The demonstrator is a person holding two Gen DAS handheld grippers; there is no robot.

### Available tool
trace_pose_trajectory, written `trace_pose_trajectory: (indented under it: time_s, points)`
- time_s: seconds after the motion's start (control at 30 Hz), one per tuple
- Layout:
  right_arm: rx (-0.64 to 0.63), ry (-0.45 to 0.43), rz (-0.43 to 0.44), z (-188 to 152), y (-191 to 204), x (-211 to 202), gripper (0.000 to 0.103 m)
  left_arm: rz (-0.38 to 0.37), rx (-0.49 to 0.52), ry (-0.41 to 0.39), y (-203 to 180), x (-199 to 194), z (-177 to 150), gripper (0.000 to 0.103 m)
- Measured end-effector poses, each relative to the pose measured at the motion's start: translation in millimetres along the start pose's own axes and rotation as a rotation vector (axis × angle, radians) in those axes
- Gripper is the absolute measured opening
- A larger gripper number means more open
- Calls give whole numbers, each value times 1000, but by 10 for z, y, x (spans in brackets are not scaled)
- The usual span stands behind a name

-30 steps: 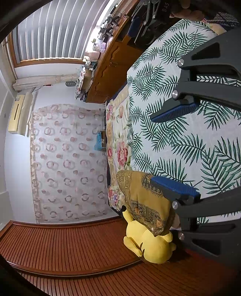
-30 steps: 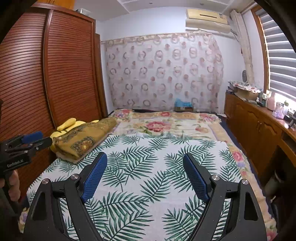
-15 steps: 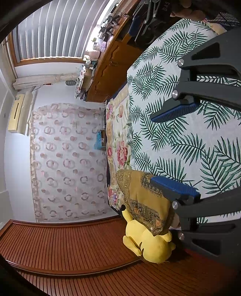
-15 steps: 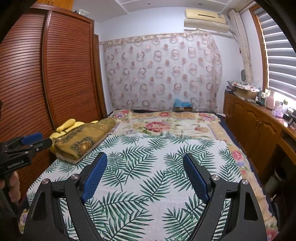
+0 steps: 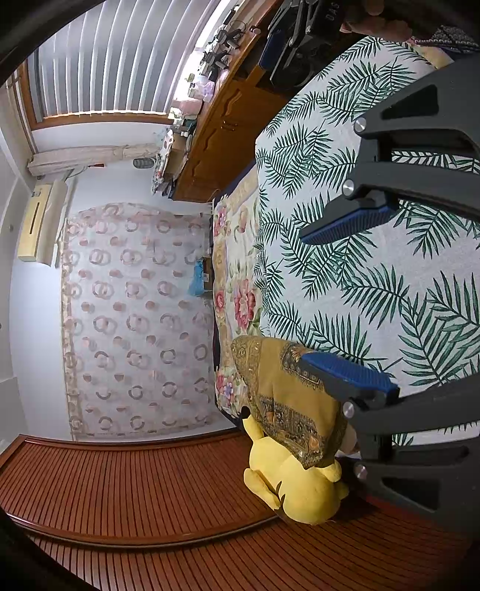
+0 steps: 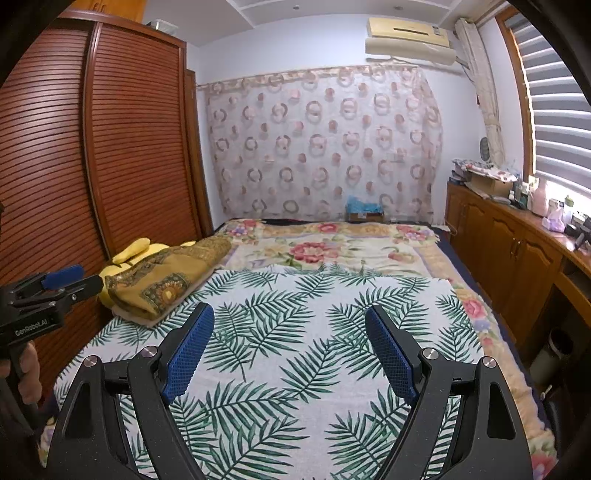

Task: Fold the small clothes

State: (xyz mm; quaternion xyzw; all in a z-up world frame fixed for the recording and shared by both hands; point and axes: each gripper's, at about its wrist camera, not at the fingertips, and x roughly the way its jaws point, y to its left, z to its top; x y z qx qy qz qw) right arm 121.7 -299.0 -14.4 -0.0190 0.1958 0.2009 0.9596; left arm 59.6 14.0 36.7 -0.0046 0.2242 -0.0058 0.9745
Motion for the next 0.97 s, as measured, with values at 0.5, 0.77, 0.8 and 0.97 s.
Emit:
trace_pose_trajectory:
  time_s: [0.5,0.77,0.8,0.97]
  points:
    - [0,-1,-3,-2,-12,-2,86,-2,1,-1,6,5,-1,60]
    - [0,-2,-3,-8,-16,1,86,-1,0,-2,24,-2,3,60]
    - [0,-3,-3,0,-1,0,86,-2,1,-2,24,-2,1,60]
    - [1,-3,-3,2,3,-3,86,-1,0,-2,14,-2,-1,60]
